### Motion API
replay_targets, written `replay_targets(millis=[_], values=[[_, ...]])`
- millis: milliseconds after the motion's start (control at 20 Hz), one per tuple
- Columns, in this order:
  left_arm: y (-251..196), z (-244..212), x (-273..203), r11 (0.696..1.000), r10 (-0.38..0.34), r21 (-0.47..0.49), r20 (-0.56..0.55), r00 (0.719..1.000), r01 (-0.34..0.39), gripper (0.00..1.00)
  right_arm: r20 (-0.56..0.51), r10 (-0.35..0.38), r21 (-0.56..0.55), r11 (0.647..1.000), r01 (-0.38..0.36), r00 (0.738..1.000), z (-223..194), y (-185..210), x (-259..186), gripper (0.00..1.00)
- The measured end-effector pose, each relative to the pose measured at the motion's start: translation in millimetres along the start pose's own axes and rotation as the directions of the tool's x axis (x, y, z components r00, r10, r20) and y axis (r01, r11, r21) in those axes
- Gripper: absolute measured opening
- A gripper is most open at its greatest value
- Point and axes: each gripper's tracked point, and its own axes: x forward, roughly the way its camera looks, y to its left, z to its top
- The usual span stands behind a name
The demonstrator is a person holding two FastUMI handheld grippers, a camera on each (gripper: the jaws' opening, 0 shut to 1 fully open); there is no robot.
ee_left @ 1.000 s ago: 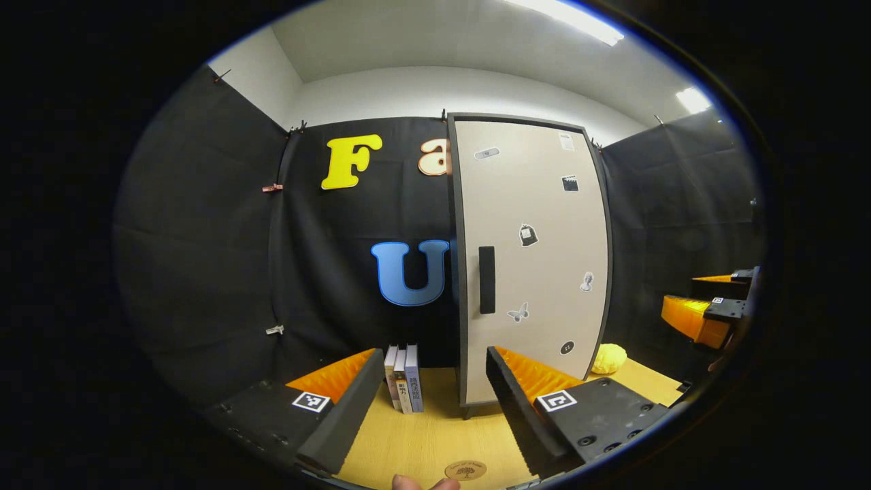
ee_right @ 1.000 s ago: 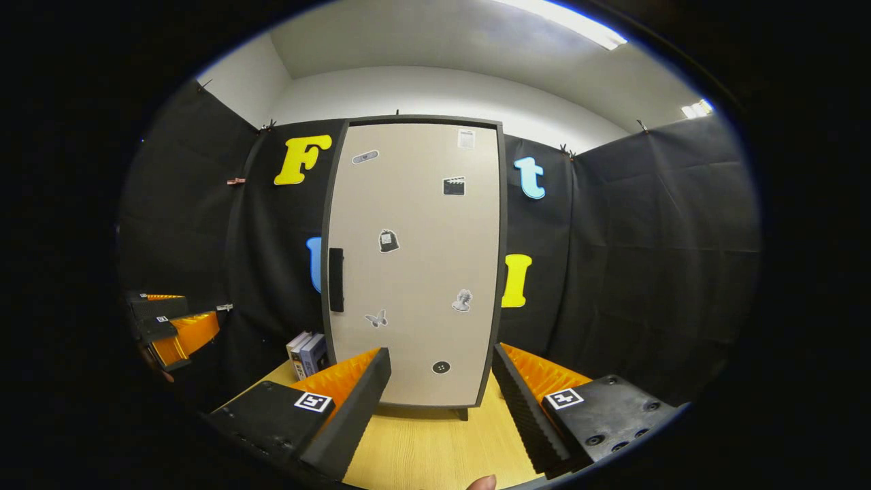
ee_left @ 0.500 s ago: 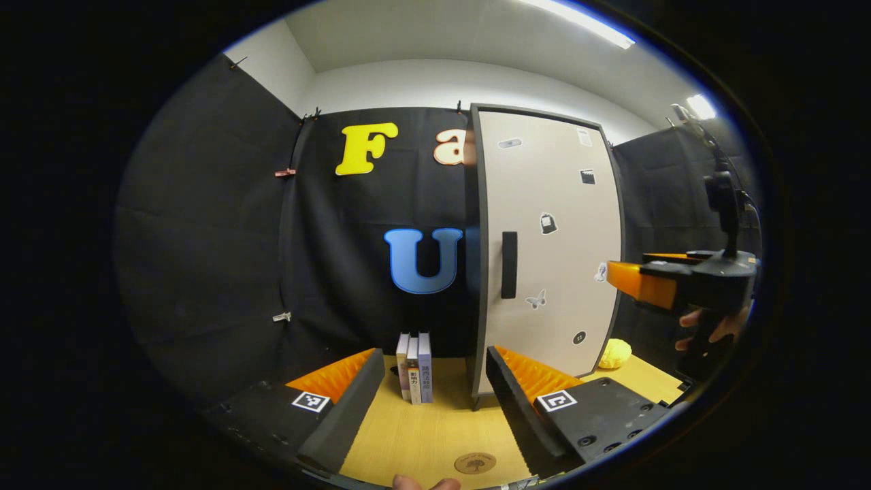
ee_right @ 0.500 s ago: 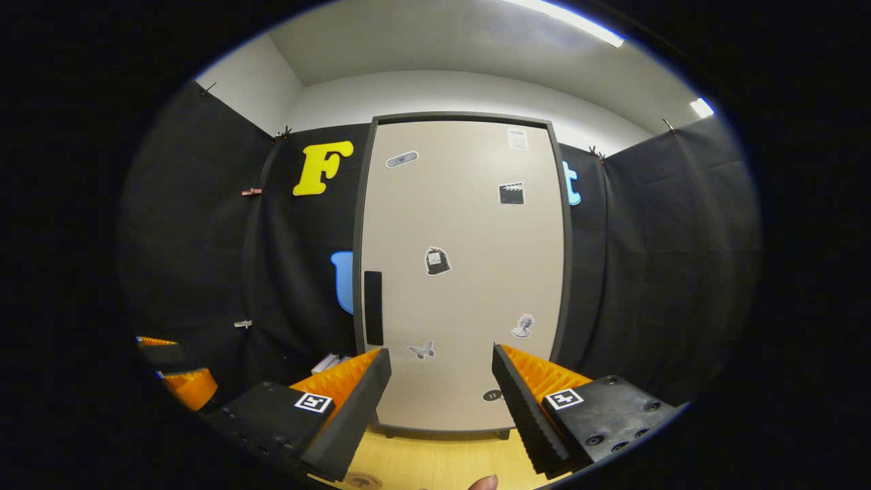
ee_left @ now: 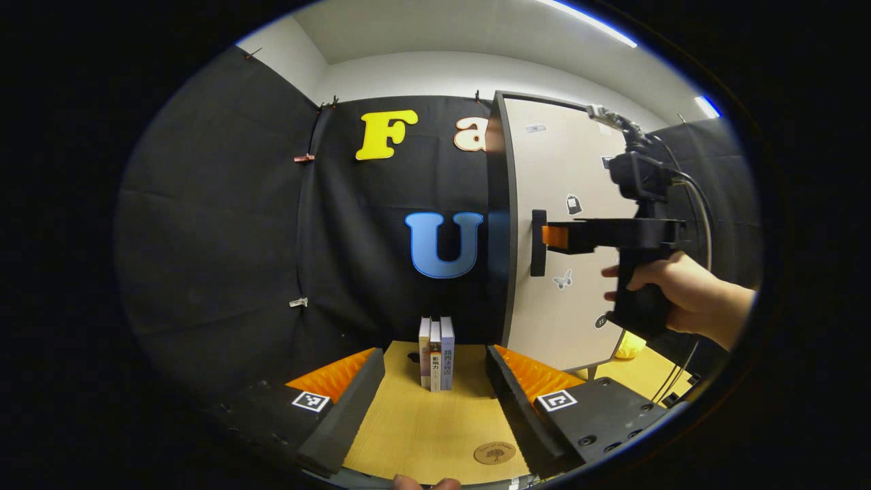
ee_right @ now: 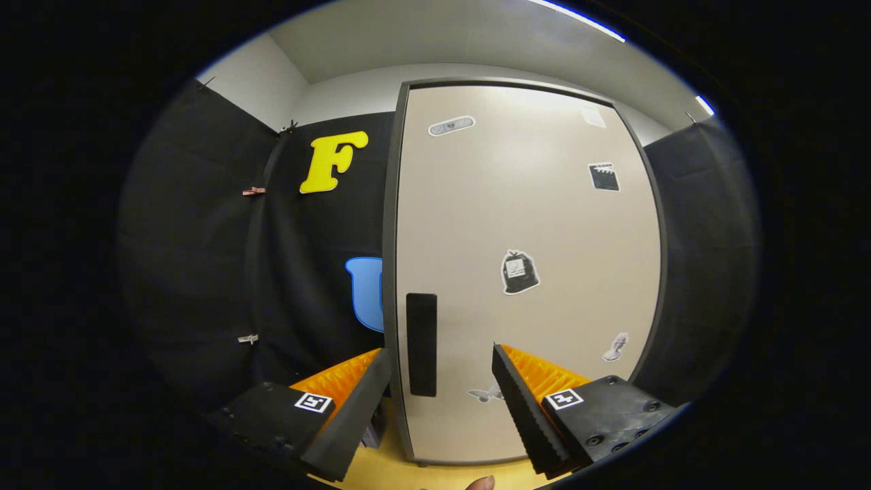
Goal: Open the cabinet door with the right hand, grasp the bottle in the cabinet with the left hand and place it on the coaster, then close the cabinet door with the right hand.
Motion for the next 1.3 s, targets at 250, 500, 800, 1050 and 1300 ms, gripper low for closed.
replay_targets(millis=[250,500,800,1050,1300], values=[[13.3,-6.4,-2.5,1.000,0.012,-0.007,-0.011,1.000,-0.012,0.95,-0.049,-0.020,-0.016,1.000,0.019,0.999,-28.5,8.9,44.3,0.97],[23.3,-18.7,-4.7,0.999,0.030,-0.019,-0.028,0.999,-0.031,0.95,-0.050,-0.076,-0.014,0.997,0.075,0.996,-38.1,3.5,61.4,0.74],[29.7,-20.6,-8.7,0.998,0.052,-0.028,-0.026,0.998,-0.052,0.95,-0.064,-0.085,0.037,0.995,0.087,0.994,-36.6,8.8,61.8,0.31],[28.3,-14.1,-12.1,0.998,0.055,-0.023,-0.010,0.998,-0.055,0.95,-0.094,-0.010,0.010,1.000,0.011,0.996,-35.0,12.6,48.5,0.18],[14.2,-7.7,-18.6,0.999,0.041,-0.029,0.004,0.999,-0.041,0.95,-0.109,0.075,0.033,0.997,-0.072,0.991,-32.6,14.0,-0.9,0.18]])
